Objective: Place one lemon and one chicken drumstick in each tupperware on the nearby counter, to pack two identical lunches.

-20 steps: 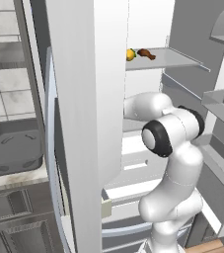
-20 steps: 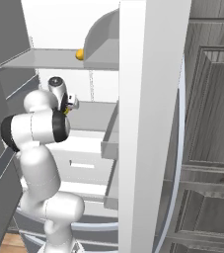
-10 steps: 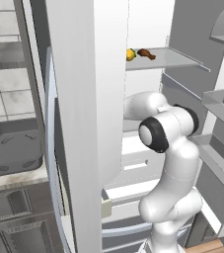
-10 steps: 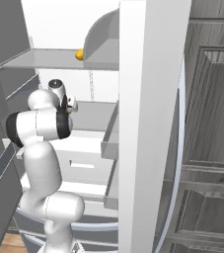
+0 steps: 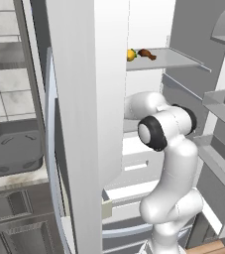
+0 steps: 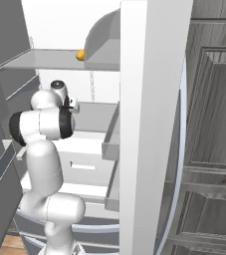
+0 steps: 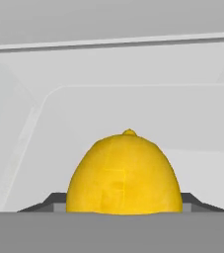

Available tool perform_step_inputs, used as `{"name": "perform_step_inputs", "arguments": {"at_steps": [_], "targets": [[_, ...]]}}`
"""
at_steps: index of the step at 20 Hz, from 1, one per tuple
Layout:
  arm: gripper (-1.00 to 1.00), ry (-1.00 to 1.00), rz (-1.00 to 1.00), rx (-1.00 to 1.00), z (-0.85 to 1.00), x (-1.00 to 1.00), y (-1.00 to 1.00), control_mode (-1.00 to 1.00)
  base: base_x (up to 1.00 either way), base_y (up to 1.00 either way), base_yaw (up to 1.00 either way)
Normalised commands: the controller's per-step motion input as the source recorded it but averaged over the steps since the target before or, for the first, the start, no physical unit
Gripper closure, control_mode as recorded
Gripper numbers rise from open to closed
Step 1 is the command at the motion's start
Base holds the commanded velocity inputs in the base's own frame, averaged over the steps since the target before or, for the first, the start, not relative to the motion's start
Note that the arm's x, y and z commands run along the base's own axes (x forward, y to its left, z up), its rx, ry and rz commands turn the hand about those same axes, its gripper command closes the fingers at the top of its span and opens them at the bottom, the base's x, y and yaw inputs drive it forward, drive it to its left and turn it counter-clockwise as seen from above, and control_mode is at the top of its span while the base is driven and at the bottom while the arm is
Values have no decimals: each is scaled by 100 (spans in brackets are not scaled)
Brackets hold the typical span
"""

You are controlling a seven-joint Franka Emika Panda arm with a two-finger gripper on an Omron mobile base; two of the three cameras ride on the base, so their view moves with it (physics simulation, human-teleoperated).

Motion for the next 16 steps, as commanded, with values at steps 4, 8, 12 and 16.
{"name": "perform_step_inputs", "arguments": {"at_steps": [4, 8, 12, 16], "targets": [[100, 0, 0, 0, -24, 23, 0, -100, 0, 0, 0], [100, 0, 0, 0, -29, 1, 0, -100, 0, 0, 0], [100, 0, 0, 0, -11, -74, -6, -100, 0, 0, 0], [100, 0, -2, 0, 10, -100, -40, -100, 0, 0, 0]]}}
